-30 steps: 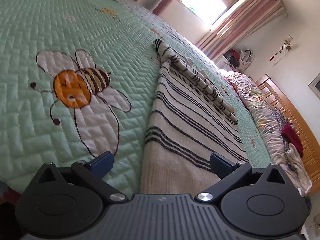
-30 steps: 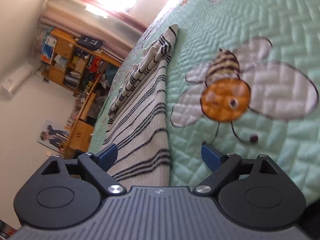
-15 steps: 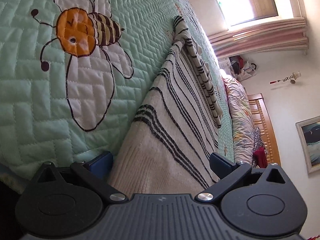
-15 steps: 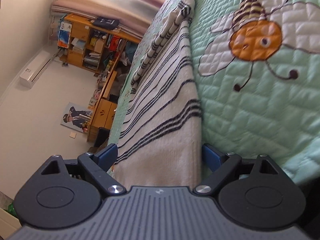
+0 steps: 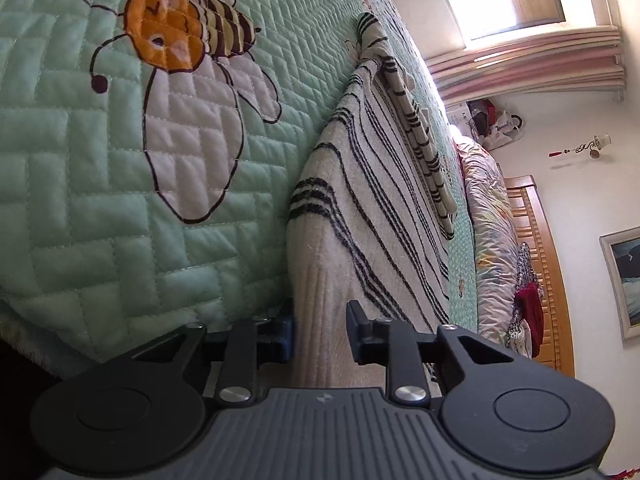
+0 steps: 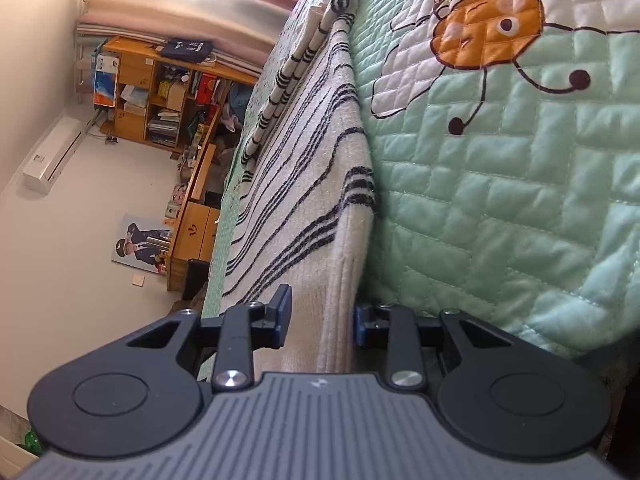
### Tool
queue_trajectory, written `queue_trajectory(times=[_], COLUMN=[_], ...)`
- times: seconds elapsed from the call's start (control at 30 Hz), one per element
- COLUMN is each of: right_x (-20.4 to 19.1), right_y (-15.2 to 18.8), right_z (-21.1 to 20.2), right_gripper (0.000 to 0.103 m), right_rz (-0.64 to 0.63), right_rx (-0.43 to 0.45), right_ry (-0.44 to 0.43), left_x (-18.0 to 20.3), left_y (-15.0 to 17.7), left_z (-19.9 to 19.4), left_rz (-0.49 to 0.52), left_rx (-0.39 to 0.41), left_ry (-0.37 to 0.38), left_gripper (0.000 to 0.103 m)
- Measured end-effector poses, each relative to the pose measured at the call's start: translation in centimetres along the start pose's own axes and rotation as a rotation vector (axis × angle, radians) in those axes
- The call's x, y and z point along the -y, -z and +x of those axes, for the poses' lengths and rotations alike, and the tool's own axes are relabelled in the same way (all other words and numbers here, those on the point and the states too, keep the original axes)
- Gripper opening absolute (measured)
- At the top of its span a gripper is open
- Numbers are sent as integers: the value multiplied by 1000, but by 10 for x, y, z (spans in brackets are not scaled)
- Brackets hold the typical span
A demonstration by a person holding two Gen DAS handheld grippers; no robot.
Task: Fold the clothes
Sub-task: 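Lower both grippers onto the sweater hem and close them on it, then lift the held hem with both grippers and carry it toward the collar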
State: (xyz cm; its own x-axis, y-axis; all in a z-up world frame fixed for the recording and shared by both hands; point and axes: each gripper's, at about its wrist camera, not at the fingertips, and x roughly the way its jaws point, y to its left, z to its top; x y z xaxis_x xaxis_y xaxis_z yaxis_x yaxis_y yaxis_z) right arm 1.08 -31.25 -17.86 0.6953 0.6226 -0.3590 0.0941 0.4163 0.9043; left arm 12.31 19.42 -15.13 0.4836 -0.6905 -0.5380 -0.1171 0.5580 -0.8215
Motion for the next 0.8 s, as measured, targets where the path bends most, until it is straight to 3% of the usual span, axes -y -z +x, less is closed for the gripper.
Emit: queue_trajectory(times=[0.27,0.3,0.37,0.47,0.7,0.8], right_x=[1,-1,-7,-15,-31,-39], right_y=[5,6,7,9,-6,-13], right_z=[-1,1,5,5,-14,-17], right_gripper=[36,32,9,7,7,7], right_rz=[-7,-27,-68,-118,-54,-45], right_rx=[1,-4,-16,-6,100,109], right_ry=[2,20,63,77,-67,-112], left_x=[-6,-6,-6,-2,18,24], left_y=[-1,0,3,3,0,3], left_z=[3,2,-2,-6,-29,-33], left_rz=[-4,8,20,30,41,65], left_rx=[7,13,33,64,161,179], left_ry=[-11,-22,-33,-20,92,97], left_gripper=[20,15,11,9,8,8])
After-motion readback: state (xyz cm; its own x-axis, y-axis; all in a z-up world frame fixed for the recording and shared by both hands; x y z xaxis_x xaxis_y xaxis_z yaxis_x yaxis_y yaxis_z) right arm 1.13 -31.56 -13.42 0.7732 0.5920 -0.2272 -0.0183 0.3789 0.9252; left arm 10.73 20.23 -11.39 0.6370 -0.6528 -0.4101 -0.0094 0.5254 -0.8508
